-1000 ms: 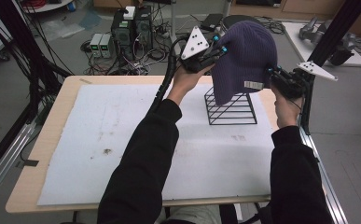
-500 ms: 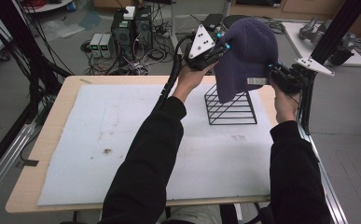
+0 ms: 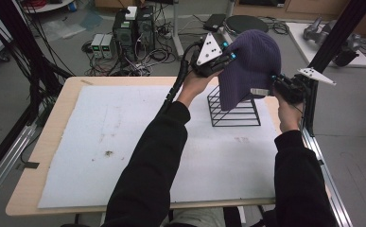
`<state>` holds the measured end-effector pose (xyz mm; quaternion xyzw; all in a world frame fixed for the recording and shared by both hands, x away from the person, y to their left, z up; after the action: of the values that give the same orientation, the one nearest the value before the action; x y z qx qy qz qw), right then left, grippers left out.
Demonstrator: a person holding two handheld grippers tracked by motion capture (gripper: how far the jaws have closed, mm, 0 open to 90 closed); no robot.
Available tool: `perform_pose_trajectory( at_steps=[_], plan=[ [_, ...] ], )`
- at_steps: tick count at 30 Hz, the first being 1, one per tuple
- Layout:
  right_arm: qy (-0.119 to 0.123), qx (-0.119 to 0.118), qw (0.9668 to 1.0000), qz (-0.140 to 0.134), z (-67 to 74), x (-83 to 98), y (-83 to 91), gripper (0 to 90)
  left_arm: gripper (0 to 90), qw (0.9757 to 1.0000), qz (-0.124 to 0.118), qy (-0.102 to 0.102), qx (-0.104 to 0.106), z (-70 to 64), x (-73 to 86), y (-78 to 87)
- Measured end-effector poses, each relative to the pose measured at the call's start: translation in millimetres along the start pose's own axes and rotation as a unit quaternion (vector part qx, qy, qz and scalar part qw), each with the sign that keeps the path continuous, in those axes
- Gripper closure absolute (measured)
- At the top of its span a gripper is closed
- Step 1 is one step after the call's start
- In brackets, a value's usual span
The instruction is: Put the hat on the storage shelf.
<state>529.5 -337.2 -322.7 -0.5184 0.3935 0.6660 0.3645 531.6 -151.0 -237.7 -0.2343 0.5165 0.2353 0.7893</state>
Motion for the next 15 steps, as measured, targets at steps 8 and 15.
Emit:
perform_pose_trajectory(
  at_steps=[8, 15],
  plan=[
    [-0.014, -0.002, 0.9997, 0.020, -2.4, 26.3, 6.0, 80.0, 77.8, 0.9994, 0.013, -0.005, 0.031, -12.8, 11.2, -0.6],
    [-0.017, -0.001, 0.9994, 0.030, -5.6, 50.3, 7.6, 79.7, 77.2, 0.9987, 0.028, -0.002, 0.042, -22.7, 26.5, 0.3]
  ],
)
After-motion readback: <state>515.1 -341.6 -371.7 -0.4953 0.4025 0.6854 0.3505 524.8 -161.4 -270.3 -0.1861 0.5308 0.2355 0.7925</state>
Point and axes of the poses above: each handheld gripper's, and its own axes: y roughly backward along the jaws, x roughly out of its underside, z roughly to its left, the point moved 10 cm from there along -y, roughly forward along the jaws, and after that the axes turned 6 degrees about -x, right-handed, at the moved point
